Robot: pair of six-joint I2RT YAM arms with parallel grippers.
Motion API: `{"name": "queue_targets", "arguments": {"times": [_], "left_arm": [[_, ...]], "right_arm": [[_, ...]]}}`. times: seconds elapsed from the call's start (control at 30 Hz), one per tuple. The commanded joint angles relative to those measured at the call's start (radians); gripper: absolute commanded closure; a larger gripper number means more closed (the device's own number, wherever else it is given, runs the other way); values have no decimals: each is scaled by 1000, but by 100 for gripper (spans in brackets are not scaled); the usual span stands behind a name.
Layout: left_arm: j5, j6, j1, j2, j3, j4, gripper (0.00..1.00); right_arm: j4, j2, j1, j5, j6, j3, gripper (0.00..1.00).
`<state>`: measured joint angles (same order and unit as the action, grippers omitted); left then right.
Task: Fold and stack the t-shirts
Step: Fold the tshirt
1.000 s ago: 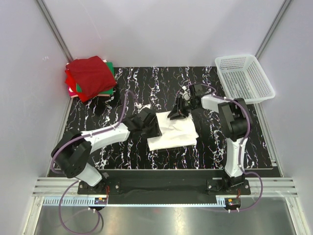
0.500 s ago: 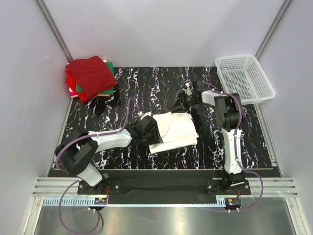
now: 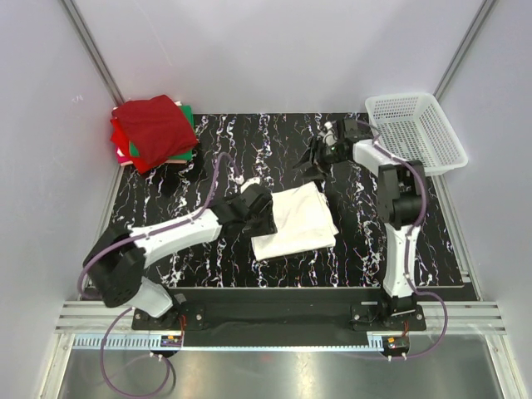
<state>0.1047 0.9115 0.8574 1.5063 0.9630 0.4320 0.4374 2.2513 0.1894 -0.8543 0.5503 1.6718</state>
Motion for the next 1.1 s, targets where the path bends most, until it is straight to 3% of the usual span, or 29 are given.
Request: {"name": "queue_targets", "arguments": {"times": [0.0,0.23,0.37,0.53,0.6,0.8,1.07], "left_arm": [[69,-22,5,-110,62,94,50],[156,-39,-4,-190,39,171,41],[150,-48,-34,-239,-59,145,38],[44,-101,-156,-284,-226,-65,24],[9,-144,-207,-278,-245,-145,21],[-54,-246,-296,-121,-187,-258,19],[-183,-192,-320,181,-118,-399,23]], "right_arm": [[112,-296,2,93,-64,18,41],[46,-666,2,199,-35,-392,34],[67,-814,2,312,-49,-562,33],[-73,-1042,15,302,90,-864,32],[-187,-1145,91,305,134,-1004,31],[-357,-1240,346,451,221,-1222,23],[-476,-1383,369,485,261,-1353,19]]}}
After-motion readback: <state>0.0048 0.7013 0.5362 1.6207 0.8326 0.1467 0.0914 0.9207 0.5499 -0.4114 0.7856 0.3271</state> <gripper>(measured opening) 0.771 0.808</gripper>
